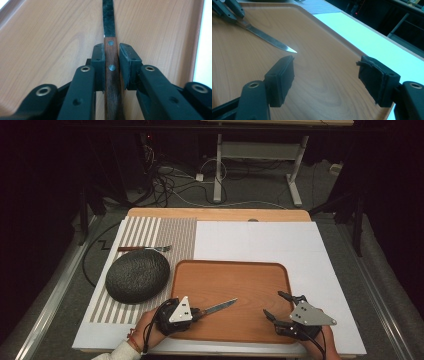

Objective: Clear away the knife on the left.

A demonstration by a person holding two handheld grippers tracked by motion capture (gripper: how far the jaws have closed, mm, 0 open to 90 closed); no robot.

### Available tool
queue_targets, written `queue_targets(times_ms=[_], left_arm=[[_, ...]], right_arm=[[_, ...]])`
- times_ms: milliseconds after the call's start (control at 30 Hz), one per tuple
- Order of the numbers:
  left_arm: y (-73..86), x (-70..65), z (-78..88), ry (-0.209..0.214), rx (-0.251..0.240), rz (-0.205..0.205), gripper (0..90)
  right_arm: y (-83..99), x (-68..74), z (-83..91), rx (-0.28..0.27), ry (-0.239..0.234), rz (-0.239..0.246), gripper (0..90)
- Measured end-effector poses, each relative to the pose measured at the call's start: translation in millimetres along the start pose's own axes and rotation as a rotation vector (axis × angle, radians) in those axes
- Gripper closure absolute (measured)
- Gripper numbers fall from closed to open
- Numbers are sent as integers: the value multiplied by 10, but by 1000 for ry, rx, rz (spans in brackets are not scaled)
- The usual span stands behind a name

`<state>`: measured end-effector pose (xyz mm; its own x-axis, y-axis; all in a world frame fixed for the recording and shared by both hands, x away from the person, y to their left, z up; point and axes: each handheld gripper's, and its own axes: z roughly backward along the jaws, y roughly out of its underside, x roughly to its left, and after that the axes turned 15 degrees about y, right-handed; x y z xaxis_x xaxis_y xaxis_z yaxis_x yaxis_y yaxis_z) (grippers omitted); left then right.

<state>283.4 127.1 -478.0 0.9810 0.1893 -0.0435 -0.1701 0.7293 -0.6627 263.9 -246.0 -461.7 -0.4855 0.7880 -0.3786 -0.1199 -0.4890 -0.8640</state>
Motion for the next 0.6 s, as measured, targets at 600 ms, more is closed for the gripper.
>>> queue_targets(times_ms=[600], left_arm=[[-350,49,-131,140,58,-199,853]], right_arm=[[7,10,-25,15,-9,6,305]])
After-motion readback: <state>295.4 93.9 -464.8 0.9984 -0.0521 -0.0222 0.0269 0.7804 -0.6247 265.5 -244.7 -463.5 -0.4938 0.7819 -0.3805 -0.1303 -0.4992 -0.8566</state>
